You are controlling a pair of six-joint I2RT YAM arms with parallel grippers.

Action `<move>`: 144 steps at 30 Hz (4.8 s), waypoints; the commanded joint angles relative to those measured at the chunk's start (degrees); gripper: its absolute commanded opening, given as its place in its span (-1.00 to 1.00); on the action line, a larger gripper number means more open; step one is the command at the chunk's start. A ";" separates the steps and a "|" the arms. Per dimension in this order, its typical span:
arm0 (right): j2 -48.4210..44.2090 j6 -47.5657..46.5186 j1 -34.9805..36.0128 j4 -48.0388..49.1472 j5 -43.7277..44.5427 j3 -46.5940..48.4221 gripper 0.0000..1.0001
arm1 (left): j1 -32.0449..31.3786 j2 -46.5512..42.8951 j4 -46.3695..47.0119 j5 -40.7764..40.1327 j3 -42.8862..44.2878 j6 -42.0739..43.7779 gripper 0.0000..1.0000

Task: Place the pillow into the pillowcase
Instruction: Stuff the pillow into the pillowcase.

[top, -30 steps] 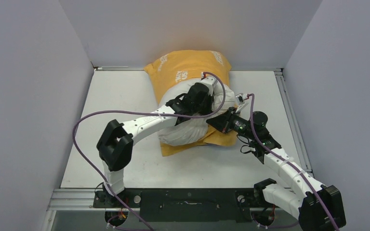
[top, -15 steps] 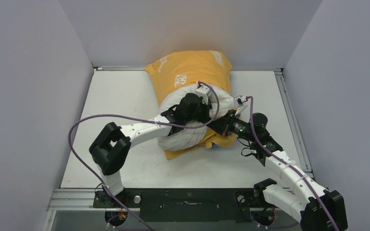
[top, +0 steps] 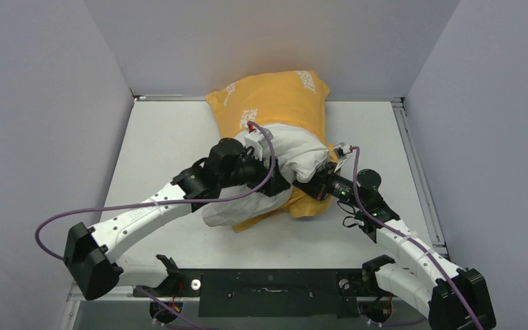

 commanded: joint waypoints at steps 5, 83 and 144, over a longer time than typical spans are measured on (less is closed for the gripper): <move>0.32 0.31 -1.60 12.17 1.62 3.01 -0.89 | -1.67 -9.09 -9.04 -1.65 4.26 -2.50 0.30; -9.53 -10.14 -2.15 -11.48 8.49 12.21 -0.89 | 4.47 -9.95 -30.76 -24.64 -15.17 -8.80 0.61; -1.91 5.88 7.86 11.65 -22.95 17.53 -0.89 | -9.81 8.23 56.49 -14.87 -4.76 8.77 -1.00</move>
